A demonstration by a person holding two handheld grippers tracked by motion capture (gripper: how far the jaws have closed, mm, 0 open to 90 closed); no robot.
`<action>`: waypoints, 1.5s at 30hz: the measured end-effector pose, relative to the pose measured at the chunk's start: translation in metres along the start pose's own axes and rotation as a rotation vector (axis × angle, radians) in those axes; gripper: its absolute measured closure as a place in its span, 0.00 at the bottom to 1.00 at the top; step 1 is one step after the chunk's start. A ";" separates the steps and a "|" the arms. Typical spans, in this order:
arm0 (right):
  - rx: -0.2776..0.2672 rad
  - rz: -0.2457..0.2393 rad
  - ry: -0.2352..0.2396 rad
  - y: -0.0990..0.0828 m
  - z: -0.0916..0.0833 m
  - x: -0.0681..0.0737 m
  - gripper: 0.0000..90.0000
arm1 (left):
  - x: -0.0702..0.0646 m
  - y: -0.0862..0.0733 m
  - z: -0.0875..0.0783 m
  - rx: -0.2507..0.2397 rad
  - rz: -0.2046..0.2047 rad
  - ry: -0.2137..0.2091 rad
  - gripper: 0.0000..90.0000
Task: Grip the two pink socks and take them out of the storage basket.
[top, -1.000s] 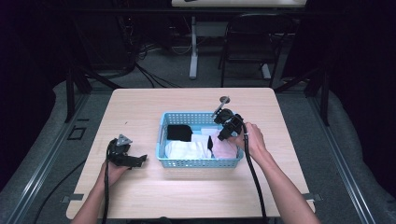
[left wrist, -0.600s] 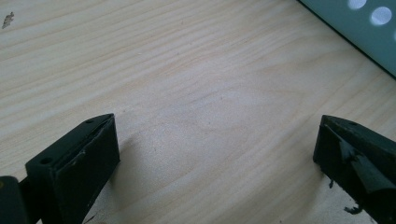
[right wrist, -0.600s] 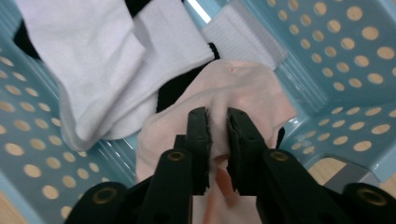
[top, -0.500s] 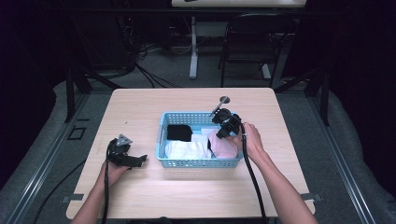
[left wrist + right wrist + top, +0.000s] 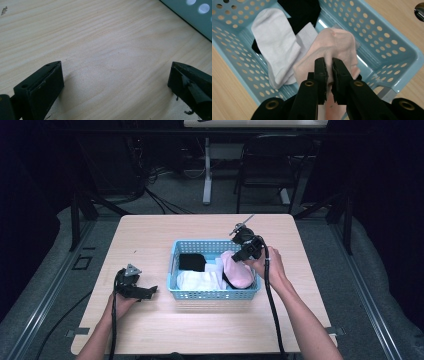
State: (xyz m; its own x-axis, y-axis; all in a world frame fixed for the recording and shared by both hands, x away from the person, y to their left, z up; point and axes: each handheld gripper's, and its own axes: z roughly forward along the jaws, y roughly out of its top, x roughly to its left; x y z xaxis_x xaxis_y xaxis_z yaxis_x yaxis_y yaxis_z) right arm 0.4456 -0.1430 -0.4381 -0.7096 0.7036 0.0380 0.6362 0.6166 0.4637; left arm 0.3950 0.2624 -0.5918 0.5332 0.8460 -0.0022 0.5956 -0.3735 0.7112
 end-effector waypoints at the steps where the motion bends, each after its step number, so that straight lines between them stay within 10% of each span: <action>1: -0.015 0.006 0.001 0.001 -0.004 0.000 0.92 | 0.000 0.000 0.000 0.000 0.000 0.000 0.00; 45: -0.089 0.037 -0.029 -0.003 -0.100 -0.009 0.92 | 0.000 0.000 0.000 0.000 0.000 0.000 0.00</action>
State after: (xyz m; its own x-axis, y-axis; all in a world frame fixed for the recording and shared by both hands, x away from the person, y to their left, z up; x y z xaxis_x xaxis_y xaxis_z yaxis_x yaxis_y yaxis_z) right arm 0.4202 -0.1865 -0.3514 -0.6760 0.7362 0.0315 0.6315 0.5567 0.5397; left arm 0.3950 0.2624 -0.5918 0.5335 0.8458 -0.0023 0.5954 -0.3736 0.7113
